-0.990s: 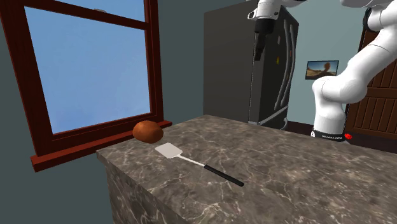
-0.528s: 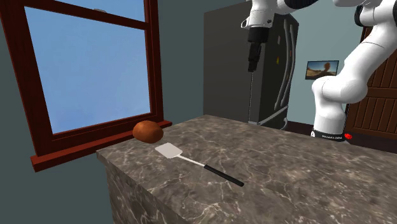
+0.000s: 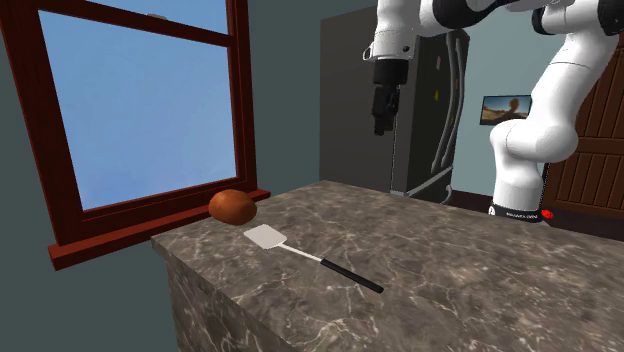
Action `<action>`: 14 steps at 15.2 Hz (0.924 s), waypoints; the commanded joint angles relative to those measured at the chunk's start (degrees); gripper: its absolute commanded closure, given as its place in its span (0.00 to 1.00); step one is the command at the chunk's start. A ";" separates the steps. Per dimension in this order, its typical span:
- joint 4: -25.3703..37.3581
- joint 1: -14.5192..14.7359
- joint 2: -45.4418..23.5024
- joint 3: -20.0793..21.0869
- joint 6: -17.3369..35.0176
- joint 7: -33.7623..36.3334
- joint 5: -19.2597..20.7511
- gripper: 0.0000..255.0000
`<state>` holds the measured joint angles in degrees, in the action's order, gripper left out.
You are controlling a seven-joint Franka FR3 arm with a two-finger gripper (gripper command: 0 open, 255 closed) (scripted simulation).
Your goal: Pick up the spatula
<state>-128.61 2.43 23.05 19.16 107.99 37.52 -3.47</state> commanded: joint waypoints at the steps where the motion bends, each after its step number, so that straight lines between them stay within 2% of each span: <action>1: 1.86 0.11 -3.92 2.07 1.63 3.46 -0.06 0.00; 8: 10.42 0.80 -18.63 7.66 5.78 15.14 2.92 0.00; 14: 20.86 3.57 -32.78 9.87 7.15 25.18 8.20 0.00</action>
<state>-109.70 5.38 -7.25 28.76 115.03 60.90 3.78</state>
